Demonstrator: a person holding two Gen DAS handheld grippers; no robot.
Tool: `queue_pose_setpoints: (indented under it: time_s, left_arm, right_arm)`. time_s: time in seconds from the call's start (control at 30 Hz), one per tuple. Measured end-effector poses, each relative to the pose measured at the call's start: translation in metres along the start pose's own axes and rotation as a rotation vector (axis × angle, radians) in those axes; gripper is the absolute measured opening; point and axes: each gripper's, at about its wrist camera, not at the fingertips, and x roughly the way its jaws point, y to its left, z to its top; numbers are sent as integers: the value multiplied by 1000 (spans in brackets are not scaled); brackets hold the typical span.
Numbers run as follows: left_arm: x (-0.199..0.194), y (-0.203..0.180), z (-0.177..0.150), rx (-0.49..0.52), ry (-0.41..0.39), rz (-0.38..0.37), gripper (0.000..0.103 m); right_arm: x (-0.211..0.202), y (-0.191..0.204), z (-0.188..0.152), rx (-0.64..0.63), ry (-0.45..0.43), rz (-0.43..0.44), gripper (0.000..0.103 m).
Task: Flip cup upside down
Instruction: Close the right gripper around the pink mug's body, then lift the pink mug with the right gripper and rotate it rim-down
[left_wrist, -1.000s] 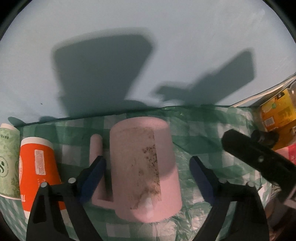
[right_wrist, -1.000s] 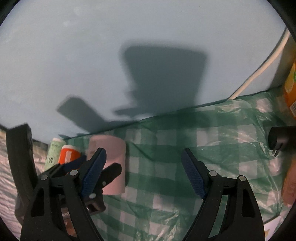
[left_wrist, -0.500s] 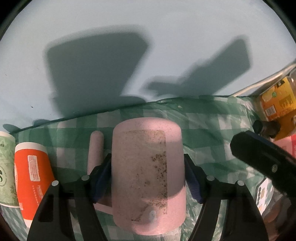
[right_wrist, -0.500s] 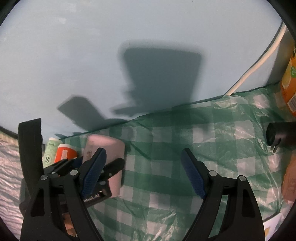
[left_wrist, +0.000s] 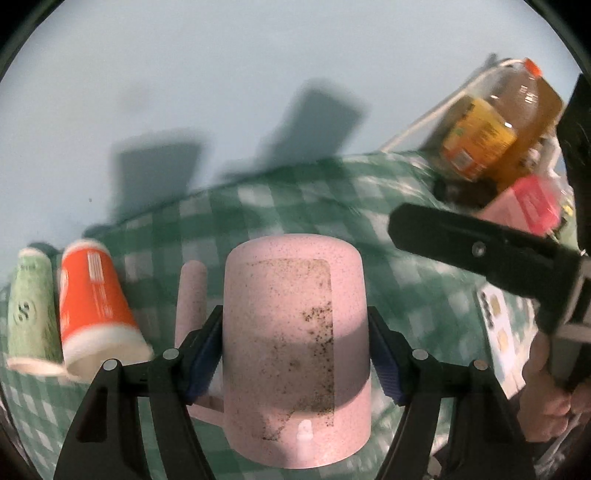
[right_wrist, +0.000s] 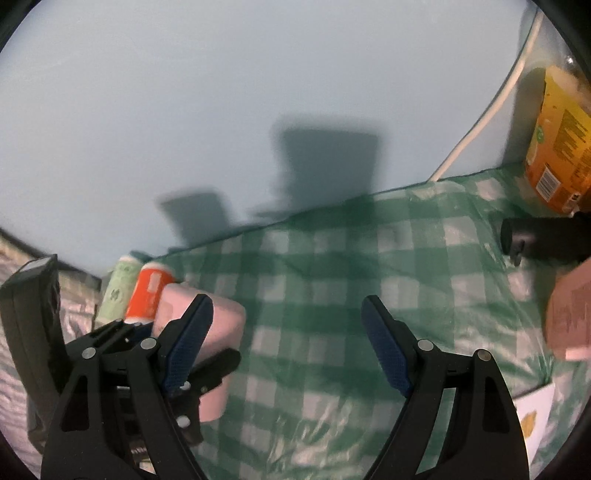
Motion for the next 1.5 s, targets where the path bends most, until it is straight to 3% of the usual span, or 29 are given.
queue_pose_setpoints:
  time_s: [0.27, 0.6, 1.0, 1.17, 1.33, 1.47, 1.5]
  left_arm:
    - [-3, -4, -58, 21, 0, -4, 74]
    - [5, 9, -98, -17, 32, -23, 74]
    - [24, 6, -108, -37, 67, 4, 74]
    - [14, 8, -106, -44, 52, 23, 81]
    - [-3, 11, -106, -34, 30, 18, 82]
    - [-22, 25, -112, -62, -14, -14, 82]
    - [-27, 31, -114, -42, -13, -54, 82]
  right_arm:
    - [-5, 20, -48, -34, 49, 63, 83]
    - [16, 20, -90, -48, 123, 72, 83]
    - [30, 22, -107, -45, 186, 101, 83]
    - [26, 24, -107, -38, 181, 111, 83]
    - [16, 27, -108, -37, 175, 121, 83]
    - [13, 34, -108, -30, 177, 139, 83]
    - [13, 36, -109, -30, 180, 144, 83]
